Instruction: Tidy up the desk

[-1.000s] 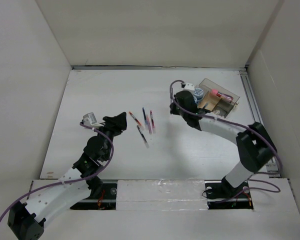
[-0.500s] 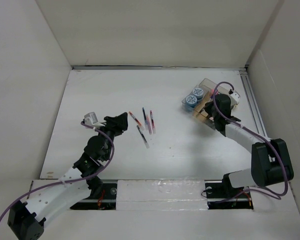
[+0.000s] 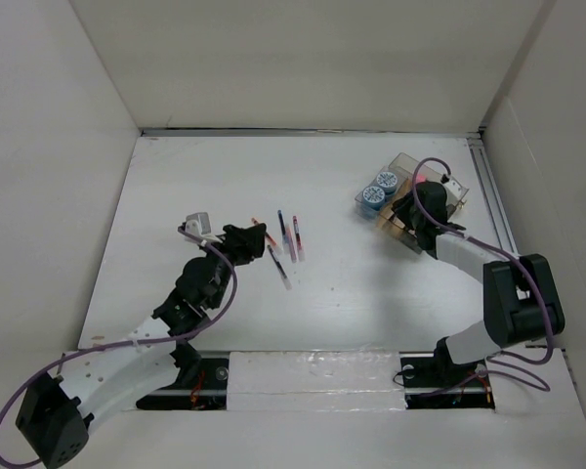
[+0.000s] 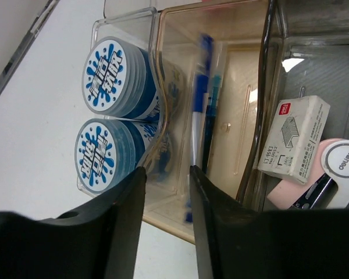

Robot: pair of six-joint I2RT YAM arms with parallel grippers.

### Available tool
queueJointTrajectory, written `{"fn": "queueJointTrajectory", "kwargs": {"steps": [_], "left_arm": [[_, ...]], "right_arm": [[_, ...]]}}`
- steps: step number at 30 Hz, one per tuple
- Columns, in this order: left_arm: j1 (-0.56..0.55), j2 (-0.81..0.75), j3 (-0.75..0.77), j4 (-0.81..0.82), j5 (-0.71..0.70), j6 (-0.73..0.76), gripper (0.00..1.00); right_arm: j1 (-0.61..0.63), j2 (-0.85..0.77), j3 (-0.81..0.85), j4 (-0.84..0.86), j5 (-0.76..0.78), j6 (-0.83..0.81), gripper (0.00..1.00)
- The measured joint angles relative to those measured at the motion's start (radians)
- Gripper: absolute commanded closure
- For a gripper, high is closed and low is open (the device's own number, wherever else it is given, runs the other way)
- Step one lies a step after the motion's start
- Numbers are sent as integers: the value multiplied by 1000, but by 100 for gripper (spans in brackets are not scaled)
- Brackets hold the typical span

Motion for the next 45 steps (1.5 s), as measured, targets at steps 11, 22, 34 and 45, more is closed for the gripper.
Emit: {"fn": "queueJointTrajectory", "kwargs": {"steps": [11,22,34,45], "left_arm": [[0,-41,2,1,-47,-10,38],[0,-130,1,-13,-122,-37,38],[0,-89,1,-29,-118,-36,38],[0,-86,1,-30,-117,-36,38]], "right_arm": [[84,-45,17,9,8,-60,94],[561,362,373,-72,-29,-243,62],[591,484,494,-236,26,-302,70],[625,513,526,-294,116,-319,73]]}}
